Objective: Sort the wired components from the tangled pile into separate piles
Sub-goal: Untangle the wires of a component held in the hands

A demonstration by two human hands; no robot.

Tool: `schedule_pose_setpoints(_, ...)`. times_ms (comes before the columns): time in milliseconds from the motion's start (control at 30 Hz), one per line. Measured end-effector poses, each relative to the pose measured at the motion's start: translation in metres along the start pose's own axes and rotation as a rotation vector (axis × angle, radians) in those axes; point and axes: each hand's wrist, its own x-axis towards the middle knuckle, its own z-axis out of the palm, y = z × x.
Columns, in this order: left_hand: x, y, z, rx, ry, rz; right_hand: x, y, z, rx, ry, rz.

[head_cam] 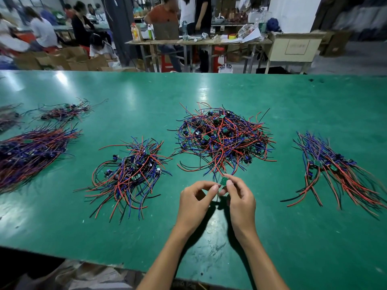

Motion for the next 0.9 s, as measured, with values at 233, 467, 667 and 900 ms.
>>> schedule_pose_setpoints(233,-0.006,0.005,0.003,0.117,0.054,0.139,-0.003,-0.006,-0.005,0.030,-0.123,-0.097)
schedule_pose_setpoints(467,-0.007,0.023,-0.012,0.122,0.168,0.296,-0.004,-0.009,-0.007,0.180,-0.193,-0.069)
schedule_pose_setpoints(667,0.039,0.051,-0.083,0.262,0.605,0.419,-0.003,-0.006,-0.008,0.171,-0.187,-0.047)
schedule_pose_setpoints(900,0.075,0.019,-0.148,1.006,0.415,-0.246,-0.006,-0.009,-0.006,0.143,-0.184,-0.005)
